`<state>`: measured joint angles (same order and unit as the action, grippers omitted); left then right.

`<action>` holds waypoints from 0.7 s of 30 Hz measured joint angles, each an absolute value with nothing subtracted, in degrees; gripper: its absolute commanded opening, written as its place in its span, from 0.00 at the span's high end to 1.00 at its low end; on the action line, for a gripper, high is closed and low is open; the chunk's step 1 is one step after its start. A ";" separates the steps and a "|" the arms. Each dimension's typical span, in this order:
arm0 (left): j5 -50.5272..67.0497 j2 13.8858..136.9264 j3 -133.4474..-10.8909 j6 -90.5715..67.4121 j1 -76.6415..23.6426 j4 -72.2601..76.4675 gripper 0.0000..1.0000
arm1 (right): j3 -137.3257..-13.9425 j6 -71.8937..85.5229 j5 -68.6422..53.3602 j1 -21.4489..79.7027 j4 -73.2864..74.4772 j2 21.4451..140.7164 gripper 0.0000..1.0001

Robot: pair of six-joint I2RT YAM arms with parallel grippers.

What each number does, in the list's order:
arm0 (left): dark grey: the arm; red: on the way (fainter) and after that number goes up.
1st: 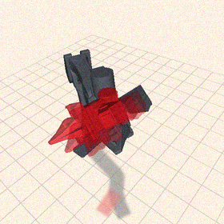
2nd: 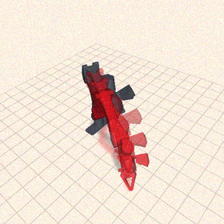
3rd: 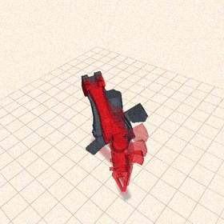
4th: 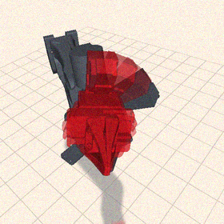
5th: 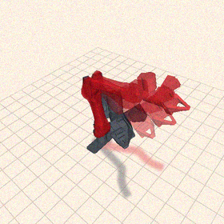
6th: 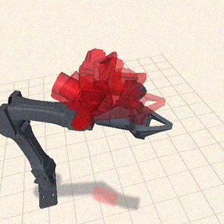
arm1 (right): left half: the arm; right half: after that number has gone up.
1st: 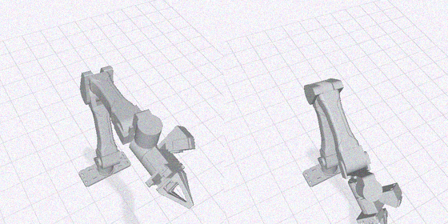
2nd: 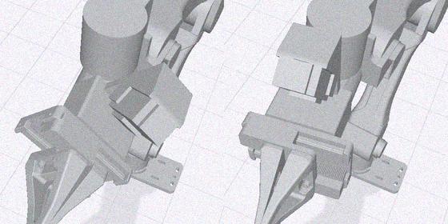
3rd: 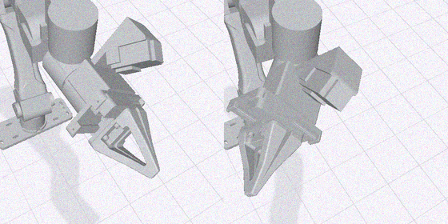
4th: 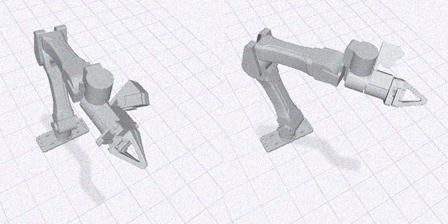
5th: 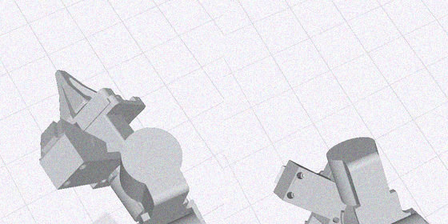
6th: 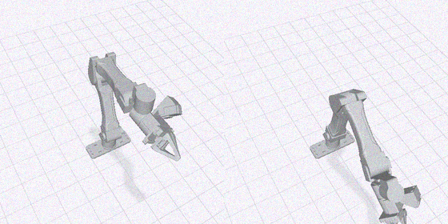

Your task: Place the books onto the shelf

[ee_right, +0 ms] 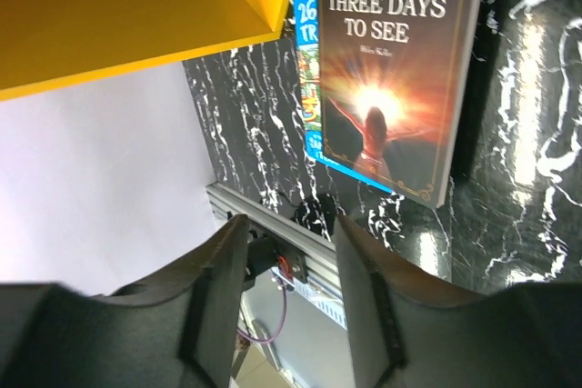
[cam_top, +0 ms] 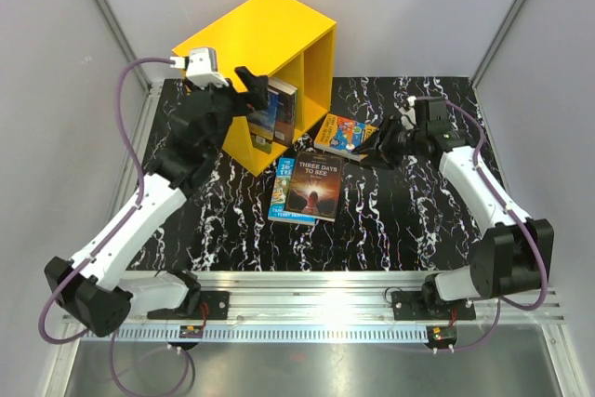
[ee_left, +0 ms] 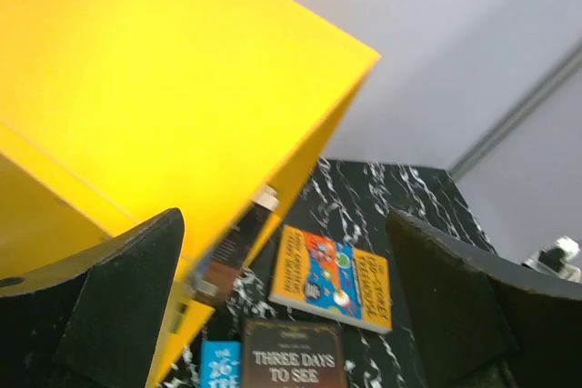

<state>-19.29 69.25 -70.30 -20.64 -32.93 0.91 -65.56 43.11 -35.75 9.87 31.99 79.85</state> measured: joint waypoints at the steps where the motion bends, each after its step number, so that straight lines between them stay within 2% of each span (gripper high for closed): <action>1: -18.70 68.66 -70.67 -20.58 -31.79 0.54 0.12 | -66.50 43.07 -36.01 9.87 31.97 80.71 0.53; 3: -17.34 68.71 -70.70 -21.12 -30.41 -0.34 0.31 | -67.99 42.89 -36.47 9.87 32.05 81.95 0.56; 4: -15.90 69.12 -70.24 -21.98 -30.06 -0.40 0.51 | -68.71 42.65 -36.64 9.87 32.45 82.41 0.60; 5: -14.24 69.63 -69.28 -23.11 -30.06 -0.12 0.64 | -69.21 42.35 -36.69 9.87 32.75 82.72 0.62; 6: -12.88 70.06 -68.27 -24.14 -30.13 -0.16 0.82 | -69.71 42.17 -36.73 9.87 33.10 82.96 0.63; 7: -10.90 70.89 -66.92 -25.74 -30.17 -0.10 0.94 | -70.15 41.91 -36.71 9.87 33.47 83.07 0.64; 9: -7.57 73.36 -64.77 -28.01 -30.57 -0.10 1.00 | -70.70 41.54 -36.69 9.87 34.44 83.05 0.64; 13: -4.47 76.51 -60.53 -30.74 -32.38 -0.19 1.00 | -70.83 40.69 -36.05 9.87 36.95 82.91 0.64; 21: -5.41 77.71 -57.69 -31.99 -33.21 2.07 1.00 | -70.50 38.74 -33.78 9.87 41.58 80.07 0.64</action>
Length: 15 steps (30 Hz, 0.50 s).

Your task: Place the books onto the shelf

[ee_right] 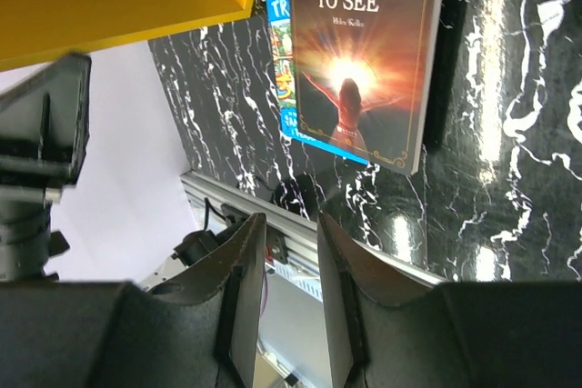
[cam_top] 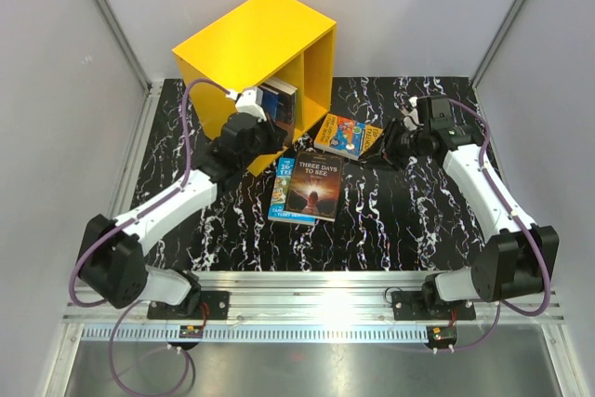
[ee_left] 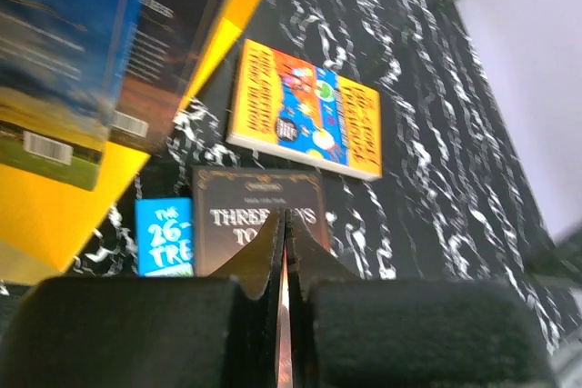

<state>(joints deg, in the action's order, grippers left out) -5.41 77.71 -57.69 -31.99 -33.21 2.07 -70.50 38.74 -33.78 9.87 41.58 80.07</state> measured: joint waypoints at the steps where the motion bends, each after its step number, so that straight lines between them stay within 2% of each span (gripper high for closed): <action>1: -5.87 78.52 -57.71 -31.92 -32.88 2.72 1.00 | -70.48 38.54 -33.50 9.87 42.09 79.81 0.64; 15: -6.87 82.48 -60.07 -25.91 -24.05 4.91 1.00 | -70.52 36.01 -30.57 9.87 45.36 79.66 0.63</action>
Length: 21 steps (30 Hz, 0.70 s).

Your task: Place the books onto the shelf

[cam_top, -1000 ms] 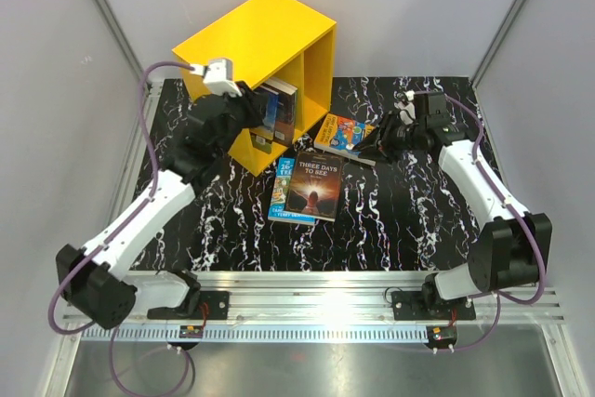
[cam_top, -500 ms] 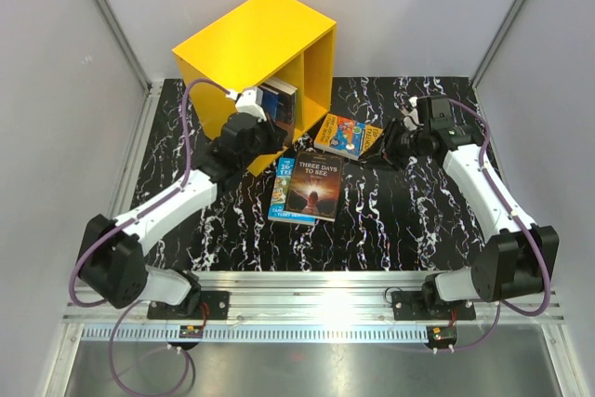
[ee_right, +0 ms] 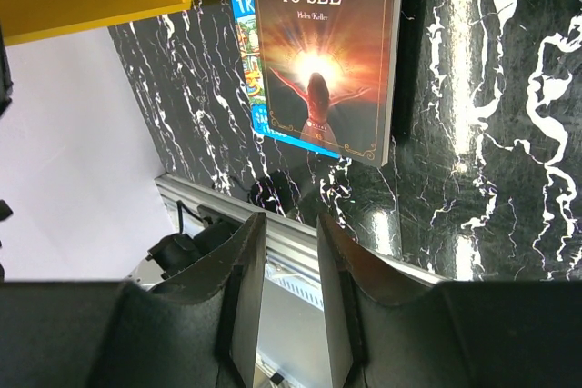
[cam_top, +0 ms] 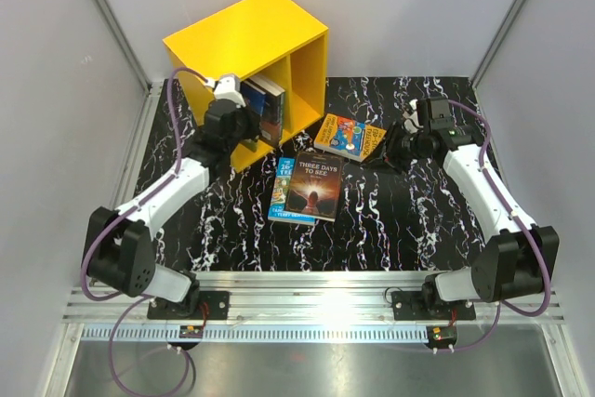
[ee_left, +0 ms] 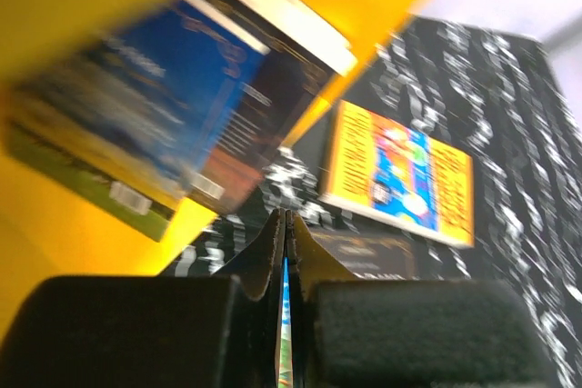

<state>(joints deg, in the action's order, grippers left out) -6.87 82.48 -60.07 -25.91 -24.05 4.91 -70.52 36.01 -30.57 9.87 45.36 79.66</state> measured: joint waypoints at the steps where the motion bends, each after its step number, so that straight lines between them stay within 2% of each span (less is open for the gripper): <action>1: -7.05 82.26 -59.99 -25.71 -22.76 4.62 1.00 | -70.59 35.97 -30.57 9.87 45.36 79.68 0.63; 8: -8.14 79.33 -58.39 -23.24 -16.12 2.20 1.00 | -71.07 35.88 -30.94 9.87 44.66 81.17 0.59; 10: -9.02 79.22 -58.37 -22.72 -15.49 1.67 1.00 | -71.02 36.34 -31.11 9.87 43.99 82.48 0.42; 11: -9.28 79.22 -58.37 -22.61 -15.22 1.56 0.95 | -70.89 36.53 -31.16 9.87 43.46 83.07 0.34; 12: -9.26 79.18 -58.41 -22.59 -15.03 1.37 0.78 | -70.54 36.86 -31.22 9.87 42.52 83.70 0.19; 13: -9.23 79.15 -58.48 -22.44 -14.94 1.13 0.64 | -69.97 37.34 -31.42 9.87 41.41 84.40 0.15; 14: -8.38 79.11 -58.57 -22.59 -14.94 0.89 0.46 | -69.34 37.52 -31.66 9.87 40.62 85.23 0.10; 15: -6.61 79.09 -58.81 -23.00 -15.00 0.49 0.14 | -68.58 37.78 -32.18 9.87 39.55 86.28 0.06; 16: -6.33 79.09 -59.09 -23.77 -15.16 0.03 0.01 | -67.94 37.91 -32.53 9.87 38.68 87.18 0.05; 21: -5.13 79.11 -62.41 -27.33 -16.29 -3.90 0.01 | -64.27 39.38 -35.00 9.87 33.21 93.27 0.04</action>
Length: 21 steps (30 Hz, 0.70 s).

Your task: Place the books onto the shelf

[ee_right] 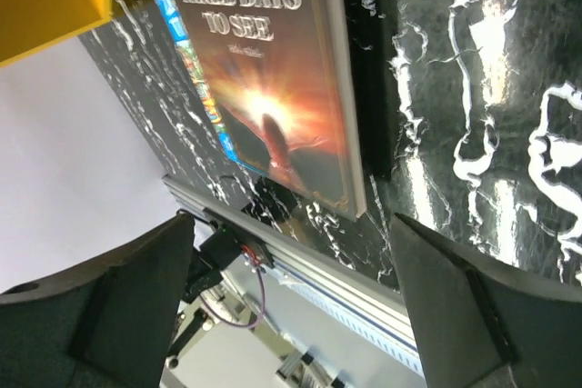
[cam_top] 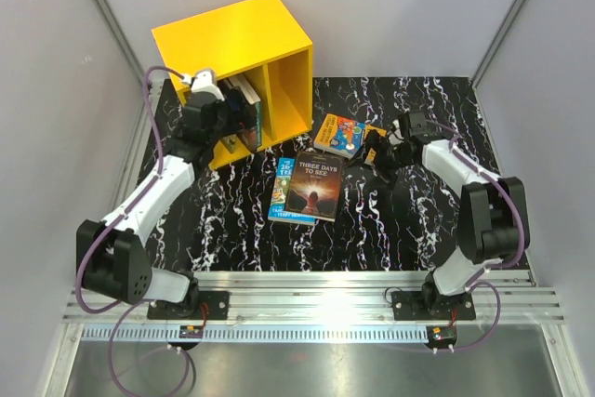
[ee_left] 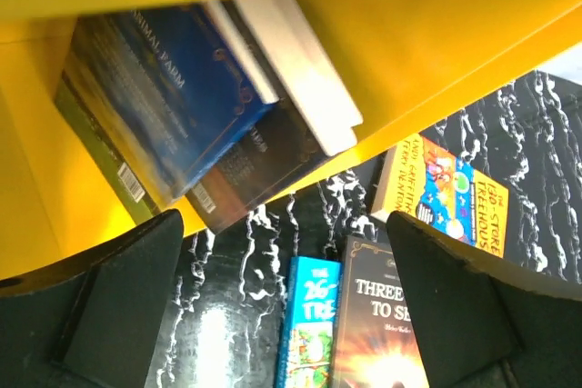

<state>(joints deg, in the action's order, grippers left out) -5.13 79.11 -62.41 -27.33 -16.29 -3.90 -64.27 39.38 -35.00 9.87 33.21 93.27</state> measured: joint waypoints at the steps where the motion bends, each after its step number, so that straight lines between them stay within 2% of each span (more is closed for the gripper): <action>1: -5.30 79.11 -62.76 -27.64 -17.08 -4.34 0.01 | -63.48 39.64 -35.64 9.87 31.81 94.37 0.04; 10: -5.37 81.71 -61.95 -30.11 -27.73 -9.72 0.01 | -55.18 45.15 -40.86 9.87 16.21 100.66 0.06; 16: -4.78 85.84 -58.37 -32.77 -29.04 -10.68 0.01 | -50.39 50.15 -43.75 9.91 6.20 104.55 0.08; 18: -4.36 88.31 -58.35 -33.30 -29.15 -10.61 0.01 | -49.71 51.92 -45.25 10.22 2.20 105.51 0.09; 21: -2.59 91.94 -58.02 -34.44 -29.54 -9.67 0.01 | -49.25 54.74 -47.35 10.92 -4.71 107.96 0.17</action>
